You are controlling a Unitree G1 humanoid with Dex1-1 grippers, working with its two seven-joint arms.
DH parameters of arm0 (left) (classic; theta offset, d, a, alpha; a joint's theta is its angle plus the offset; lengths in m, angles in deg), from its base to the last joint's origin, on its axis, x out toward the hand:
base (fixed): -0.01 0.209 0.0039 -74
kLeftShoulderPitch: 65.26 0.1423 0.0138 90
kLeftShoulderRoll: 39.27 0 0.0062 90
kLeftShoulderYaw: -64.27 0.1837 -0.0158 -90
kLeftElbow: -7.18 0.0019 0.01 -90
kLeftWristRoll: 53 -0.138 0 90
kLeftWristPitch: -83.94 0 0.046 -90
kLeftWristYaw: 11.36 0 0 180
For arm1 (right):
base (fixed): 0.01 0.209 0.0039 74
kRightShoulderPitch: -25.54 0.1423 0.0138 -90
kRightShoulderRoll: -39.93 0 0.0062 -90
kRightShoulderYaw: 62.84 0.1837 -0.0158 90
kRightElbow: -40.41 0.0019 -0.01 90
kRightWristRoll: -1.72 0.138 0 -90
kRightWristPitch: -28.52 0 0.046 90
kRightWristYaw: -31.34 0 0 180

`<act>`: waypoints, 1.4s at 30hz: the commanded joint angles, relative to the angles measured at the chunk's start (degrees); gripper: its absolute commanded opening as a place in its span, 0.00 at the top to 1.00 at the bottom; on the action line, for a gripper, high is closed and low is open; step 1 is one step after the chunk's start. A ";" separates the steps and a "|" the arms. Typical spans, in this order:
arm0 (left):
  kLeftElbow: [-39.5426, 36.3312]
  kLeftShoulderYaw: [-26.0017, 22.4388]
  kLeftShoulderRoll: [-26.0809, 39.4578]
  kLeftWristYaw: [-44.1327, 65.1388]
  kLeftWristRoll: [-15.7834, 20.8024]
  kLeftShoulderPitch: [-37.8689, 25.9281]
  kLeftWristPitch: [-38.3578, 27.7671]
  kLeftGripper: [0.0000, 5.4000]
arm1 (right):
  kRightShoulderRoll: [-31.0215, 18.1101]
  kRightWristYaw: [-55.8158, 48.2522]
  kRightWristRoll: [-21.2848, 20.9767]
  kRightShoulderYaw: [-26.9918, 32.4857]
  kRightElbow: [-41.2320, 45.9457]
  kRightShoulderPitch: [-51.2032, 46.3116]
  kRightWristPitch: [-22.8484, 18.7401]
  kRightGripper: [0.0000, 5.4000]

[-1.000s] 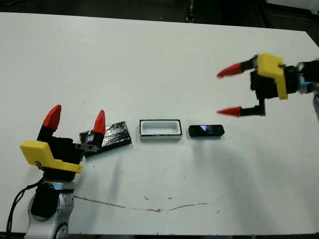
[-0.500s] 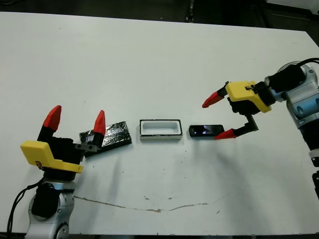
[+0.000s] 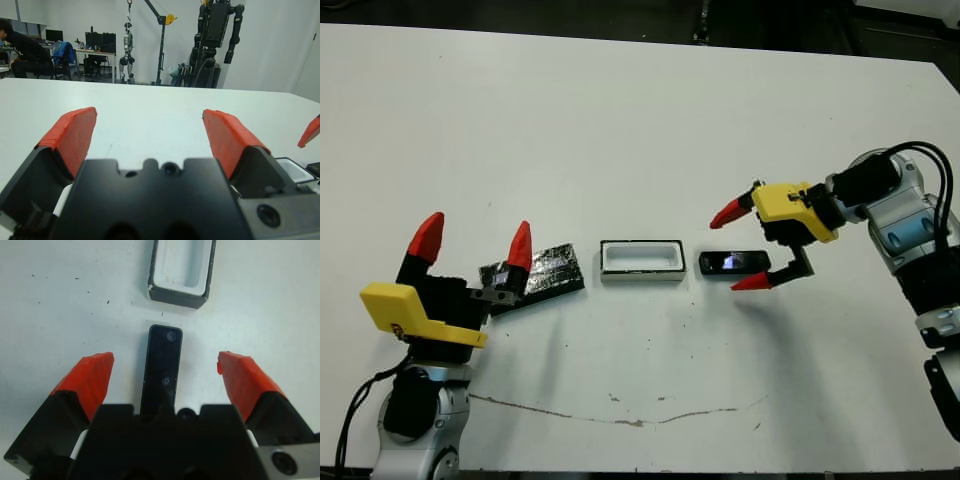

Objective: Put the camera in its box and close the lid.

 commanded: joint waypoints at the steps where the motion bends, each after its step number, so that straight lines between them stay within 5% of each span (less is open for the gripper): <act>1: 0.62 0.27 0.36 0.33 -0.06 0.66 0.70 0.00 | -0.19 0.62 -0.89 -0.42 0.44 -1.26 -1.49 0.00; 10: 1.52 0.21 0.39 0.74 -0.13 0.38 -0.24 0.00 | 0.23 1.60 -1.87 -0.89 1.55 -2.28 -3.18 0.02; 15: 1.20 0.28 0.58 0.63 -0.92 0.49 -0.26 0.00 | 0.53 1.83 -1.78 -0.83 1.57 -2.81 -3.94 0.14; 23: 1.49 0.16 0.18 0.86 0.31 0.26 0.01 0.00 | 1.22 4.06 -1.28 -0.12 -0.65 -3.97 2.01 0.38; 34: 1.23 0.29 0.31 0.32 -0.31 -0.09 0.66 0.00 | 1.84 4.74 -0.56 0.37 -1.51 -4.28 0.09 0.68; 42: 0.81 0.45 0.04 -0.22 -0.98 0.04 0.73 0.00 | 0.51 5.32 -3.00 -0.84 1.49 -4.39 -2.65 0.69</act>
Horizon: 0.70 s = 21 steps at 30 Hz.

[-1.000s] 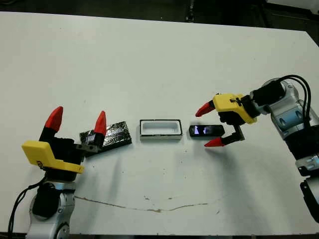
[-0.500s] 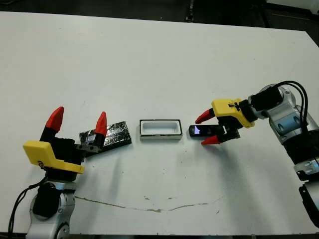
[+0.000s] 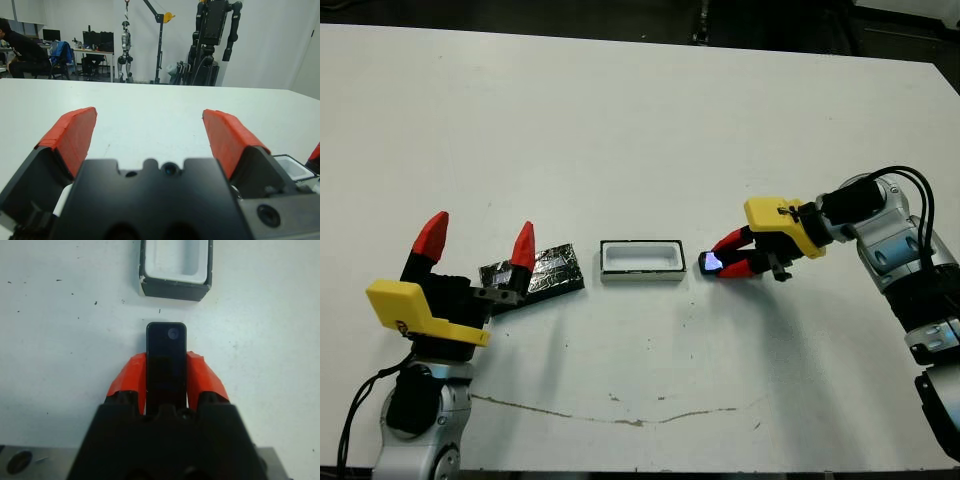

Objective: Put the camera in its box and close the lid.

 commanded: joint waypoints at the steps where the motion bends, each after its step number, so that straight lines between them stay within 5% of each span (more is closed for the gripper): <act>1: -0.09 0.25 0.02 -0.62 -0.82 0.75 0.65 0.00 | -1.34 0.57 -1.96 -0.94 1.39 -1.40 -0.82 0.69; 7: -0.17 0.34 -0.17 -0.62 -0.59 0.97 0.40 0.00 | -1.94 1.68 0.34 2.46 2.58 -1.91 -4.86 0.69; 10: -0.31 0.40 -0.16 -0.64 -0.54 1.13 0.64 0.00 | -2.83 3.38 1.14 4.84 6.15 -1.63 -13.30 0.69; 15: -0.05 0.39 -0.28 -0.49 -0.03 1.11 0.59 0.00 | -0.23 1.68 9.12 10.54 2.03 0.75 -17.04 0.69; 21: -0.18 0.54 -0.06 -0.14 0.64 1.23 0.78 0.00 | 3.33 3.68 15.75 13.22 3.81 2.01 -26.33 0.69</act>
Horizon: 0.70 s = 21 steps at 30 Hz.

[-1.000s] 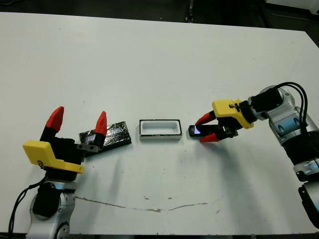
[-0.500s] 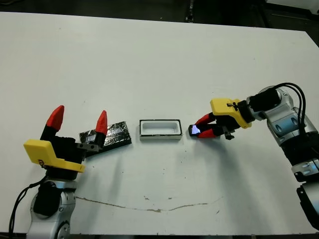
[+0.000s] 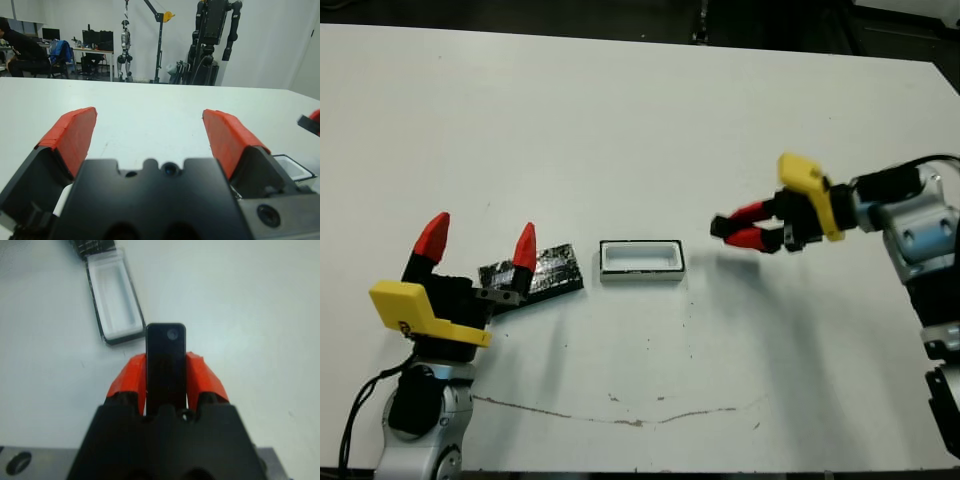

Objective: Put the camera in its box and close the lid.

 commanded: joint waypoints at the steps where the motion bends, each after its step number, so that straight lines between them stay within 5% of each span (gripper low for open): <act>1: 0.13 0.11 0.17 0.16 -0.01 1.02 0.43 0.00 | 1.80 2.23 2.43 0.84 3.79 0.10 -3.95 0.69; 11: 0.14 0.28 0.29 0.28 -0.23 1.16 0.19 0.00 | 9.49 3.25 7.75 -1.21 5.17 0.32 -7.25 0.69; 21: 0.09 0.51 0.20 0.22 -0.56 1.21 -0.21 0.00 | 13.33 3.20 5.30 -6.67 2.37 4.53 -7.21 0.69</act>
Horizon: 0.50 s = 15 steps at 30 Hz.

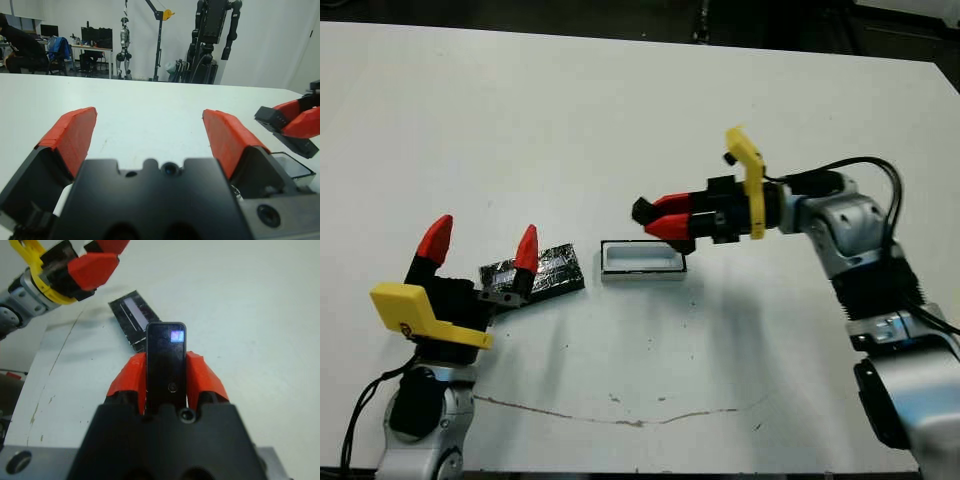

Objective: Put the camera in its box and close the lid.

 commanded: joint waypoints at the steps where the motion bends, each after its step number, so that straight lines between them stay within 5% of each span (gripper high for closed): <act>1: -0.05 0.14 -0.05 0.05 0.10 0.81 0.19 0.00 | 0.28 0.09 -1.11 -1.31 -0.23 1.61 -0.80 0.69; 15: 0.31 0.39 -0.13 -0.39 -0.32 0.83 -0.15 0.00 | 2.02 -0.97 -3.63 -2.89 -4.67 3.64 4.44 0.69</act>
